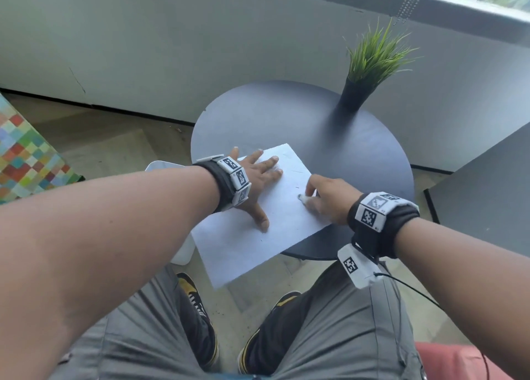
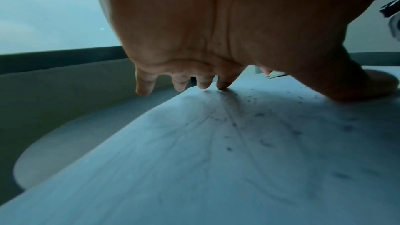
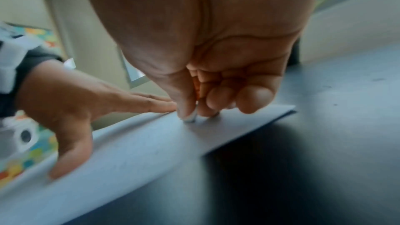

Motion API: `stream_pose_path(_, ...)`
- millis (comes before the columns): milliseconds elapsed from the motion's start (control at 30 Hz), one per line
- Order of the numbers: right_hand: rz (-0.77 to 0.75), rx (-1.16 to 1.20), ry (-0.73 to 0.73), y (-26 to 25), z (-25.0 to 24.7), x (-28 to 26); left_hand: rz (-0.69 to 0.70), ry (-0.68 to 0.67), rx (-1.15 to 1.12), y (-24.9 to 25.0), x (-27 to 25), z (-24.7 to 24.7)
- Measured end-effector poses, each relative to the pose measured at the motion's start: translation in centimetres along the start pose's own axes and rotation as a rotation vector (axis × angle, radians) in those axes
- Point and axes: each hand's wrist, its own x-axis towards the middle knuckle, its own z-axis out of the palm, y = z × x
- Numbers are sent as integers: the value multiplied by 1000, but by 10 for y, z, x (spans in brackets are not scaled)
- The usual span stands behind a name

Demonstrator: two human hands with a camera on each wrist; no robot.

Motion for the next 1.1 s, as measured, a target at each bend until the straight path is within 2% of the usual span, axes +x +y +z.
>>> stream_pose_path(100, 2, -33, -41, 7, -8, -1, 13, -1, 36, -14, -4, -15)
stream_pose_path(200, -3, 49, 33, 17, -19, -2, 32, 5, 57, -22, -10, -24)
stream_pose_path(333, -79, 147, 22, 14, -14, -1, -8, 54, -57, 1, -11, -15)
stream_pose_path(500, -168, 85, 6, 1, -5, 4, -84, 89, -149, 25, -6, 4)
stream_pose_path(667, -155, 76, 16, 2, -7, 10, -111, 55, -123, 21, 0, 5)
stream_pose_path(833, -211, 42, 10, -5, 0, 13, -133, -11, -80, 11, 9, -8)
stream_pose_path(967, -250, -12, -33, -12, -3, 15, -158, -47, -161, 15, 11, -8)
stream_pose_path(1100, -197, -69, 61, -10, -5, 20, -151, 3, -147, 19, 7, 4)
